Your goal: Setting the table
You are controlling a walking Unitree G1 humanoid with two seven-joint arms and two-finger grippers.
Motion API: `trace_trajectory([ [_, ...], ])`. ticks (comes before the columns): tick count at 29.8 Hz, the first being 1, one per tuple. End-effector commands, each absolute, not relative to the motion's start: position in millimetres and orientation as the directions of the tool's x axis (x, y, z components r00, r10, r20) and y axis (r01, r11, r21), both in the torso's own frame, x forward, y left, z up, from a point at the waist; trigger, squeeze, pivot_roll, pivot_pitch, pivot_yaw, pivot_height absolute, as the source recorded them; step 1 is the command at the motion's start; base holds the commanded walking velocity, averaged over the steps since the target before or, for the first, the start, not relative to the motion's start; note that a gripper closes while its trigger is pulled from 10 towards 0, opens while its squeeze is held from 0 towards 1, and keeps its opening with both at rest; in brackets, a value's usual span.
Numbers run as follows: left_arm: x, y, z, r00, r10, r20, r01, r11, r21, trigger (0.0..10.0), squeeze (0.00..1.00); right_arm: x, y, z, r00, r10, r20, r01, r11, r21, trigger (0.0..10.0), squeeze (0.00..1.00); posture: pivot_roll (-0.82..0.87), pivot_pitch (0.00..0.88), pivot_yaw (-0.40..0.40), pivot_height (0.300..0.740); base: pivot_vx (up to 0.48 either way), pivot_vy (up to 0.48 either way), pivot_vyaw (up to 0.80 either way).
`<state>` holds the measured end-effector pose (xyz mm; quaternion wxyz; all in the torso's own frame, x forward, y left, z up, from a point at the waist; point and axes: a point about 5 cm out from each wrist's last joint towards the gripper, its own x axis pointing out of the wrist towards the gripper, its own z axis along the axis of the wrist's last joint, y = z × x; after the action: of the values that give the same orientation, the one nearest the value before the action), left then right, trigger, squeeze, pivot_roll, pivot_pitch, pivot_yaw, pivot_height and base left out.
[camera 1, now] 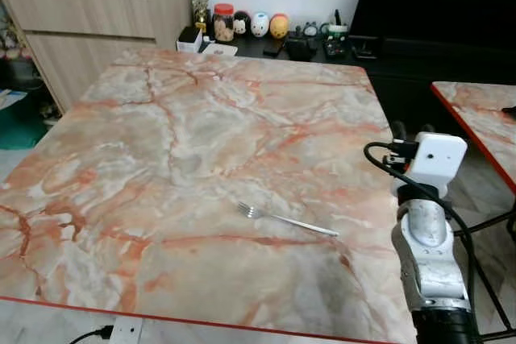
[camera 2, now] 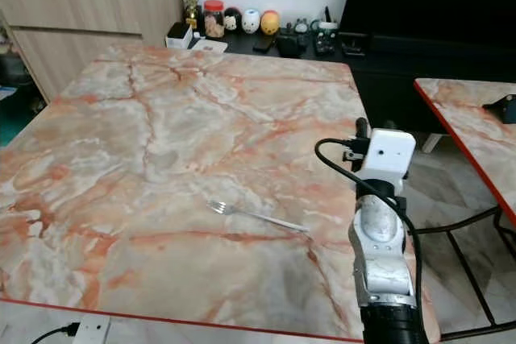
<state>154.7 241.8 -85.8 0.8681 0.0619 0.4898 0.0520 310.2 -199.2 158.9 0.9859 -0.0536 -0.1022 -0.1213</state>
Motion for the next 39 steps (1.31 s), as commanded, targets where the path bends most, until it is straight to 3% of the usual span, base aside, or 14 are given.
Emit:
trace_trajectory([
  [1,151,241,-88,0.501,0.152,-0.852,-0.015,0.986,0.167,10.0,0.00,312,-200,161,0.951,-0.225,0.210,0.246,0.966,-0.077,10.0,0.00,0.08,0.000,-0.069,0.707,0.000,0.000,0.00],
  [15,155,242,-85,0.520,0.141,-0.842,0.005,0.986,0.169,10.0,0.00,316,-200,148,0.983,-0.106,0.148,0.126,0.983,-0.133,10.0,0.00,0.06,0.000,-0.050,0.707,0.000,0.000,0.00],
  [16,155,241,-86,0.516,0.138,-0.846,0.018,0.985,0.172,10.0,0.00,318,-206,145,0.992,-0.043,0.117,0.063,0.982,-0.179,10.0,0.75,0.06,0.000,-0.044,0.707,0.000,0.000,0.00],
  [18,155,241,-86,0.512,0.140,-0.847,0.015,0.985,0.172,10.0,0.00,319,-209,143,0.996,0.001,0.090,0.015,0.985,-0.174,10.0,0.75,0.06,0.000,-0.045,0.707,0.000,0.000,0.00],
  [19,155,241,-86,0.506,0.142,-0.851,0.013,0.985,0.172,10.0,0.00,320,-220,143,0.998,0.036,0.061,-0.025,0.986,-0.166,10.0,1.00,0.06,0.000,-0.047,0.707,0.000,0.000,0.00],
  [27,153,240,-88,0.491,0.147,-0.859,0.008,0.985,0.174,10.0,0.00,318,-234,140,0.977,0.212,-0.026,-0.213,0.969,-0.128,10.0,1.00,0.06,0.000,-0.044,0.707,0.000,0.000,0.00],
  [32,151,239,-88,0.486,0.142,-0.862,0.006,0.986,0.166,10.0,0.00,320,-226,131,0.907,0.410,-0.092,-0.417,0.905,-0.086,10.0,1.00,0.08,0.000,-0.055,0.707,0.000,0.000,0.00],
  [39,153,238,-88,0.493,0.140,-0.859,0.006,0.986,0.164,10.0,0.00,327,-210,137,0.823,0.561,-0.091,-0.567,0.821,-0.062,10.0,1.00,0.09,0.000,-0.060,0.707,0.000,0.000,0.00],
])
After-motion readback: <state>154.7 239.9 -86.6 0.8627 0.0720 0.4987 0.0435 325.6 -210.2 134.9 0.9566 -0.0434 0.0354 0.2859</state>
